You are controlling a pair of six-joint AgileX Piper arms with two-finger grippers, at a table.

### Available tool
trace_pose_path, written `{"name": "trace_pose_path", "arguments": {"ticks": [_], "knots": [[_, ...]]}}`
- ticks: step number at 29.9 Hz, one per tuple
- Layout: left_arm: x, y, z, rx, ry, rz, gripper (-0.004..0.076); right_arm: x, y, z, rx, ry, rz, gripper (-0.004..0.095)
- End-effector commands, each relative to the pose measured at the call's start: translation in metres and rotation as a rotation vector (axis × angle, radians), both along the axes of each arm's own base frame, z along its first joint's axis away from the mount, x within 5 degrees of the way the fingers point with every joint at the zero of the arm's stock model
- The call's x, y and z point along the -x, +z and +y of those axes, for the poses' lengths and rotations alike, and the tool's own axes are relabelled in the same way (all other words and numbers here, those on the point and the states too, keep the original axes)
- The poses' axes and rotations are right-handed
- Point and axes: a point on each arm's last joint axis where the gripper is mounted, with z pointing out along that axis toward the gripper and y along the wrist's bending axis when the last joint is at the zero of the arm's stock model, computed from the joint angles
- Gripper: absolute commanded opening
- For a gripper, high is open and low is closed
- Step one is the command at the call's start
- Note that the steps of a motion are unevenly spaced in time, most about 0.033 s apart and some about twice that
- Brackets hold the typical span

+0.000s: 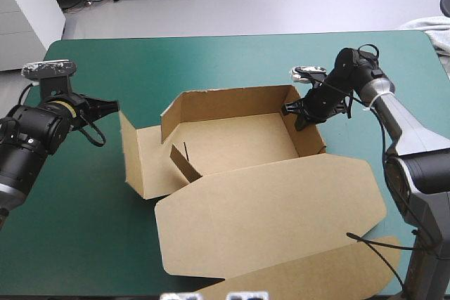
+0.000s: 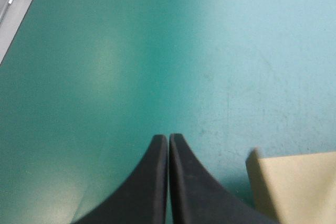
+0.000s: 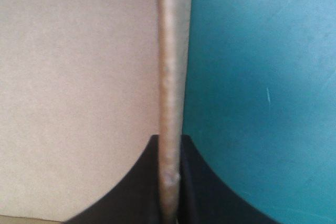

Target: Fold the box

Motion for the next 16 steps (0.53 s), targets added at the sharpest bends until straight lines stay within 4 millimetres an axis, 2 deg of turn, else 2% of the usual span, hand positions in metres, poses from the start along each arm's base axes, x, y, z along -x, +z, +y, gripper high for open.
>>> {"name": "trace_pose_path", "arguments": {"ticks": [1,8,16], "knots": [[0.001,0.018,0.011,0.064,0.039,-0.113,-0.0008,0.008,0.031,0.003,-0.089,-0.001,-0.037,-0.0014],[0.000,0.017,0.044,0.187,0.117,-0.123,-0.0007,0.003,0.051,0.013,-0.210,0.005,-0.095,-0.0014],[0.004,0.024,0.075,0.422,0.103,-0.200,-0.0008,-0.002,0.096,0.018,-0.296,0.017,-0.228,-0.0014]]}}
